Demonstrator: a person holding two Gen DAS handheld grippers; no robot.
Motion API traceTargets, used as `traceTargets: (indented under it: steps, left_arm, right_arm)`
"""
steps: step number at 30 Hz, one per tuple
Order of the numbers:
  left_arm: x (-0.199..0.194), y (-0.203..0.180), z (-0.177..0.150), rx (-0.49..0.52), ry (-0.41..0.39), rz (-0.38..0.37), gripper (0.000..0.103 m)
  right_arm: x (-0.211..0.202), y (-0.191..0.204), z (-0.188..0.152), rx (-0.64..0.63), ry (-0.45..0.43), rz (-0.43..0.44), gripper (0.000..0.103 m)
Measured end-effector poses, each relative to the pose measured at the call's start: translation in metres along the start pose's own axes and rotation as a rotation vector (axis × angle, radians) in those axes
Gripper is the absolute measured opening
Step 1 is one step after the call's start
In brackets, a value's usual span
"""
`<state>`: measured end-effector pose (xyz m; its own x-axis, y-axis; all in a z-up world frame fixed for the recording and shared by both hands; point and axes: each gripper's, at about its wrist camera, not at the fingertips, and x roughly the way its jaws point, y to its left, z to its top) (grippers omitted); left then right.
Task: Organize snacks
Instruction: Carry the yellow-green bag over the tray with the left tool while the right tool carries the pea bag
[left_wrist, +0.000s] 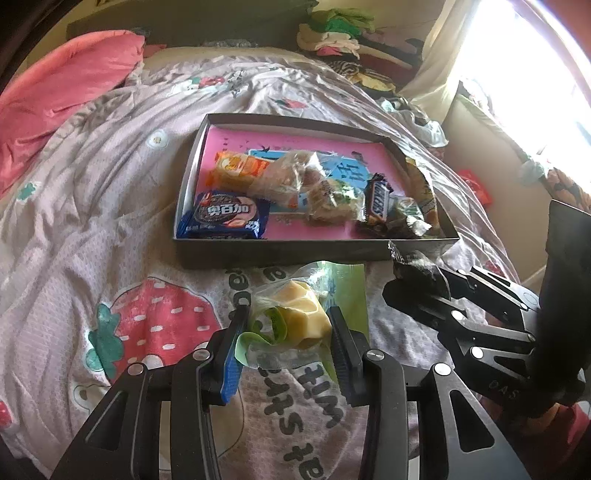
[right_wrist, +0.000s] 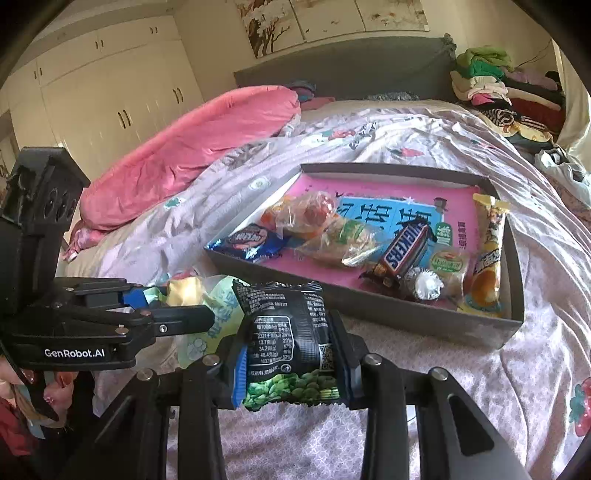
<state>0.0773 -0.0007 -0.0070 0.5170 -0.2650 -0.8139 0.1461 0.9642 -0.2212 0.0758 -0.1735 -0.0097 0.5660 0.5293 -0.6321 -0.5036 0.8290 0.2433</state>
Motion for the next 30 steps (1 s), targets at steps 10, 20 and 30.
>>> traceTargets:
  steps: [10, 20, 30]
  left_arm:
    - [-0.017, -0.015, 0.007, 0.027, -0.034, -0.001, 0.043]
    - [-0.027, -0.020, 0.015, 0.033, -0.058, 0.000, 0.043]
    - [-0.029, -0.025, 0.025, 0.037, -0.069, 0.001, 0.043]
  right_arm:
    - [-0.014, -0.006, 0.005, 0.017, -0.049, -0.002, 0.037]
    - [-0.027, -0.012, 0.009, 0.027, -0.099, -0.025, 0.037]
    - [-0.039, -0.025, 0.014, 0.062, -0.144, -0.044, 0.037]
